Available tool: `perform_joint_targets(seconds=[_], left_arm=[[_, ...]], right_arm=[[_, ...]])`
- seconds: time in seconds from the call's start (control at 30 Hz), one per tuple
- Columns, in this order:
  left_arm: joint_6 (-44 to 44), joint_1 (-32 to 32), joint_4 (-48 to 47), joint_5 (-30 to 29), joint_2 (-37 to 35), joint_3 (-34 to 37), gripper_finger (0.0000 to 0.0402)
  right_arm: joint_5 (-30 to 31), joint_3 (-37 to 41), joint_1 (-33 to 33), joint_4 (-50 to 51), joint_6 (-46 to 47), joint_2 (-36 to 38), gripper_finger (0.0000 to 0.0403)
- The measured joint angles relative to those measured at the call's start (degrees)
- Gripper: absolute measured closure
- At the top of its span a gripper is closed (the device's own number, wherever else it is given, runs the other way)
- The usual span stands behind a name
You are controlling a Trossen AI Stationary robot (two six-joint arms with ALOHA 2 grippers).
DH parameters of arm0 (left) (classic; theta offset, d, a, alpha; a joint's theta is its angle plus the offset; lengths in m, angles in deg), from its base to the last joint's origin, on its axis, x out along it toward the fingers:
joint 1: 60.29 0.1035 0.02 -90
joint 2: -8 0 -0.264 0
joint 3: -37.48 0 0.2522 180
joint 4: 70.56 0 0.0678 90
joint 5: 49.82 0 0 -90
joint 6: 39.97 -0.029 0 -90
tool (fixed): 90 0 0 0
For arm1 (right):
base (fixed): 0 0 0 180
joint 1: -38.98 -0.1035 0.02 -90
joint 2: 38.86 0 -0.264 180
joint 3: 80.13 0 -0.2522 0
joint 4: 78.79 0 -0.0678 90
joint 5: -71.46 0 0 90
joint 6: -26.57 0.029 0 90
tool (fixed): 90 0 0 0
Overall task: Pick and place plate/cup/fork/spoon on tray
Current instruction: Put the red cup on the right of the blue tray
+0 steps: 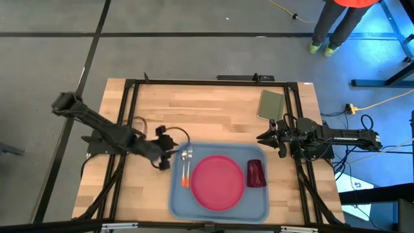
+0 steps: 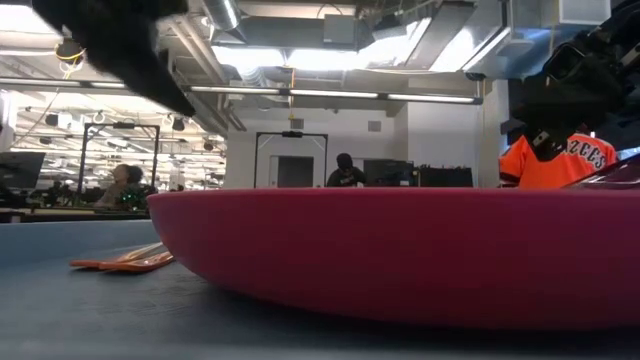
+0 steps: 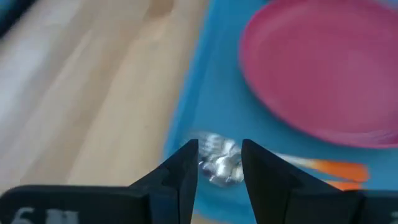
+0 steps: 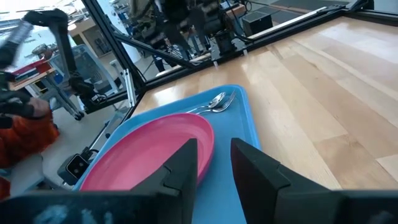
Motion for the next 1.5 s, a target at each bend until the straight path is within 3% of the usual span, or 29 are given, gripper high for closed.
perform_joint_targets(seconds=[0.2,0.4,0.73,0.97,1.37,1.5], left_arm=[[-5.29,10.58,24.01,15.96,-14.78,19.75,0.0287],[-11.97,15.26,36.80,25.90,-26.82,29.70,0.0287],[-13.55,17.13,37.84,25.17,-37.27,36.78,0.0287],[-17.64,17.13,34.90,25.03,-42.71,37.17,0.0287],[-13.77,17.11,21.72,12.23,-46.31,37.17,0.0287],[-14.56,17.11,20.48,11.83,-46.30,37.14,0.0287]], right_arm=[[0.00,0.00,-0.02,0.00,0.00,0.00,0.0302],[0.00,0.00,-0.02,0.00,0.00,0.00,0.0302],[0.02,0.00,-0.02,-0.01,-0.01,0.00,0.0302],[0.00,0.00,-0.02,-0.02,0.00,0.00,0.0302],[0.00,0.00,-0.01,-0.01,0.00,-0.02,0.0302],[0.02,0.00,-0.01,-0.02,-0.01,-0.02,0.0302]])
